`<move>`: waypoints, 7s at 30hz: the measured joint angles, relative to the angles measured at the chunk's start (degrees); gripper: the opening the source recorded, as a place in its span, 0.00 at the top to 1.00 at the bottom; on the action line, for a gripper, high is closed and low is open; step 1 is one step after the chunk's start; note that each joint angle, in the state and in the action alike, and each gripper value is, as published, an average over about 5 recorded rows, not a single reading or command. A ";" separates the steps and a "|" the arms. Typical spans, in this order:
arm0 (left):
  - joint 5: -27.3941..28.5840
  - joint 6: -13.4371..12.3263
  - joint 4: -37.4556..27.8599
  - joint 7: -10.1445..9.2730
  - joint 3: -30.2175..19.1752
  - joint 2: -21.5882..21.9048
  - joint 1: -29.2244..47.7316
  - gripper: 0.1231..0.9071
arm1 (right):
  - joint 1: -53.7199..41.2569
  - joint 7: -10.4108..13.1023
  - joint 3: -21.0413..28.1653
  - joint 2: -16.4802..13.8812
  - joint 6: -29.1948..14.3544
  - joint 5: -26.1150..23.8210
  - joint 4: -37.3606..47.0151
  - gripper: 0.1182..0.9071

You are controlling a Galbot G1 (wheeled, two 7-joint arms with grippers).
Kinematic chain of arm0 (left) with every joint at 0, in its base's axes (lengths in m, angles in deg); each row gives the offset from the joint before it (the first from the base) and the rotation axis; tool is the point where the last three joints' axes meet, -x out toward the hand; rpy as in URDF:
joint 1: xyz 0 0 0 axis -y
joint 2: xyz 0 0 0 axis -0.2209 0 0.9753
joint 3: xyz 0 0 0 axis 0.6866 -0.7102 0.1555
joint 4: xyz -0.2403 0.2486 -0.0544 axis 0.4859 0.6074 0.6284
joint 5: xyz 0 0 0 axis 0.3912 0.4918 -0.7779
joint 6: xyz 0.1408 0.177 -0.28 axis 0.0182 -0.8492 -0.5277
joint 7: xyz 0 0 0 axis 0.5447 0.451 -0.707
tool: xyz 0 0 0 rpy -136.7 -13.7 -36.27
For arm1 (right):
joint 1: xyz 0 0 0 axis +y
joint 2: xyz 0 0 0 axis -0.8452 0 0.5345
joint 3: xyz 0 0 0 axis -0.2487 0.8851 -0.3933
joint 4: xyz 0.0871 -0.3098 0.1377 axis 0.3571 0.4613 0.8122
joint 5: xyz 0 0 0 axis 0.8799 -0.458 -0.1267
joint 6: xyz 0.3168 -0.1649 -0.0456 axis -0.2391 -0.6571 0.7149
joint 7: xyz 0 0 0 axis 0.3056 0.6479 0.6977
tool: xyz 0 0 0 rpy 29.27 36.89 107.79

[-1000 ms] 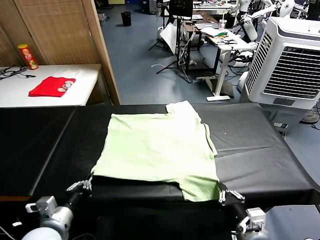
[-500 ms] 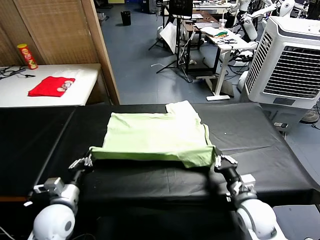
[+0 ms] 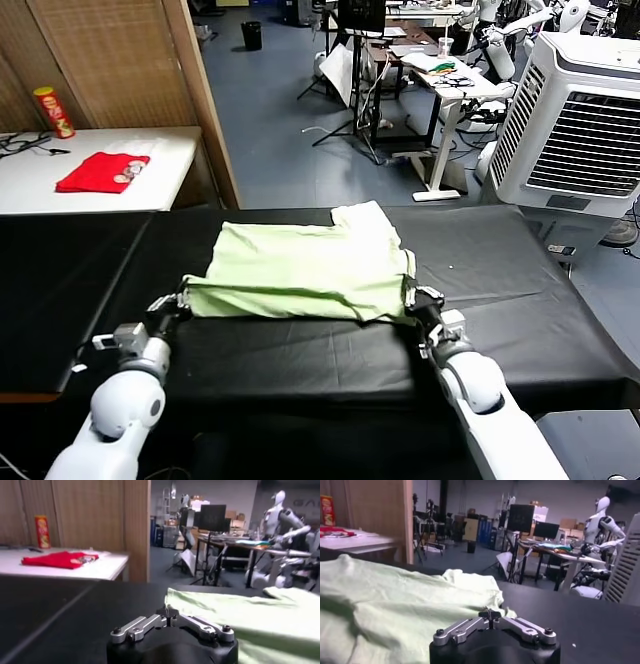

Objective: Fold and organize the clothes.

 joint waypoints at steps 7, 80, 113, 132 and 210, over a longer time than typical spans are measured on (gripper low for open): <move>0.33 0.12 -0.62 0.07 0.09 0.12 -0.38 0.52 | 6.75 0.03 -1.66 -1.12 4.53 2.46 -8.46 0.18; -14.85 16.52 26.88 -10.66 7.05 10.30 -23.64 0.14 | 10.98 3.41 -7.79 -7.91 12.66 13.58 -22.98 0.14; -21.17 20.17 -20.54 -2.80 -16.45 7.24 29.13 0.14 | -40.52 -1.44 15.08 7.09 14.72 16.81 39.30 0.14; -19.15 19.17 -27.26 1.91 -17.17 5.88 30.85 0.94 | -39.43 -1.87 13.07 10.16 12.45 14.75 43.26 0.96; -9.47 17.15 18.45 -4.44 6.86 9.78 -19.12 0.99 | 13.19 9.82 -2.39 -15.89 26.80 25.16 -26.53 0.95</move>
